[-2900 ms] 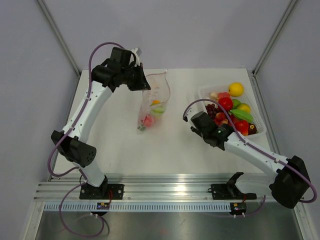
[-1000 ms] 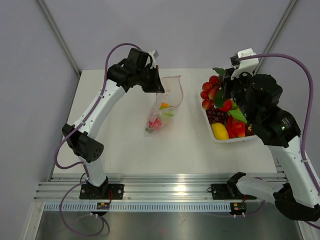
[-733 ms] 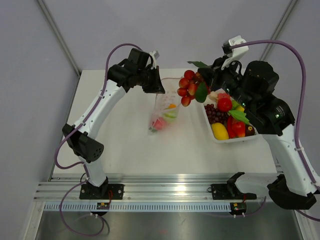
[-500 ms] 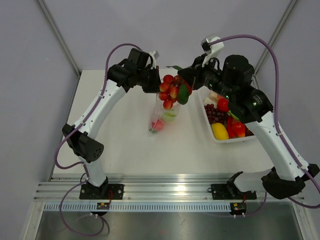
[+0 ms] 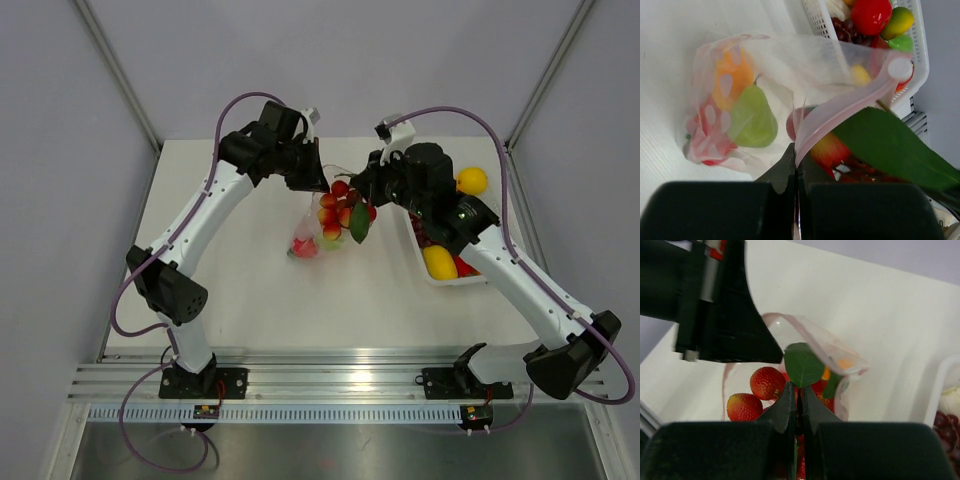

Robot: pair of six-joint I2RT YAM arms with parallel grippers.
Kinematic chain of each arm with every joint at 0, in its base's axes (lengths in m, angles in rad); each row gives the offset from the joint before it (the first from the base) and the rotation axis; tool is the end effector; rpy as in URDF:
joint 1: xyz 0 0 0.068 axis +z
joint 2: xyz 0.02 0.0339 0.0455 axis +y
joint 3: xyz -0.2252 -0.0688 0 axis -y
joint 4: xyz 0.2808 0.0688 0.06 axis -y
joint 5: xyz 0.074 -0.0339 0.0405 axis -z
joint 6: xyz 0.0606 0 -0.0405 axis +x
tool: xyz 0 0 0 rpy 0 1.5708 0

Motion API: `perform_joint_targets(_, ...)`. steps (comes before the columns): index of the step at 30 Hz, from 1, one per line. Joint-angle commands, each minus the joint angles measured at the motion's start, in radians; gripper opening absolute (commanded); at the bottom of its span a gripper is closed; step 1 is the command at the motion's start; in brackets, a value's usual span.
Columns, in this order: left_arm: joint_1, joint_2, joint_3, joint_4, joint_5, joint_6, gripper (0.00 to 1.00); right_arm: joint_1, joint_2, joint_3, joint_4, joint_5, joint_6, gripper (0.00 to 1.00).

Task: Place the food in the zip-top bag and seal the zipper
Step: Place the fake fruit in the zipper food storage bag.

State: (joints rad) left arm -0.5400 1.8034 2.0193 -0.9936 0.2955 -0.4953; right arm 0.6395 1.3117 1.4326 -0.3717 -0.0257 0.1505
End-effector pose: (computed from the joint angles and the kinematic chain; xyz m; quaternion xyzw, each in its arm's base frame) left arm 0.3575 -0.2349 0.3588 0.0772 0.9109 -0.3070 0.2648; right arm 0.2913 0.2186 0.3912 -0.1989 0.7645 0.2453 0.5619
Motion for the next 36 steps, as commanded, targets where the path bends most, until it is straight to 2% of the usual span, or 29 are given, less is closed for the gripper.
perform_joint_targets(1, -0.003, -0.047, -0.004, 0.046, 0.050, 0.014, 0.00, 0.005, -0.048, -0.047, 0.030, 0.136, 0.018, 0.00)
perform_joint_targets(8, -0.070, -0.029, -0.037, 0.033, 0.056, 0.053, 0.00, 0.005, -0.038, -0.119, -0.004, 0.288, 0.121, 0.00)
perform_joint_targets(13, -0.104, -0.039, -0.126, 0.061, 0.045, 0.057, 0.00, 0.005, -0.048, -0.095, 0.008, 0.343, 0.173, 0.00)
perform_joint_targets(17, -0.109, -0.039, -0.133, 0.062, 0.048, 0.069, 0.00, 0.003, -0.049, -0.064, 0.037, 0.385, 0.185, 0.00)
perform_joint_targets(30, -0.129, -0.053, -0.157, 0.050, 0.021, 0.110, 0.00, -0.032, -0.026, -0.011, 0.060, 0.353, 0.244, 0.00)
perform_joint_targets(36, -0.138, -0.062, -0.169, 0.044, -0.002, 0.127, 0.00, -0.073, -0.006, 0.002, 0.060, 0.264, 0.297, 0.00)
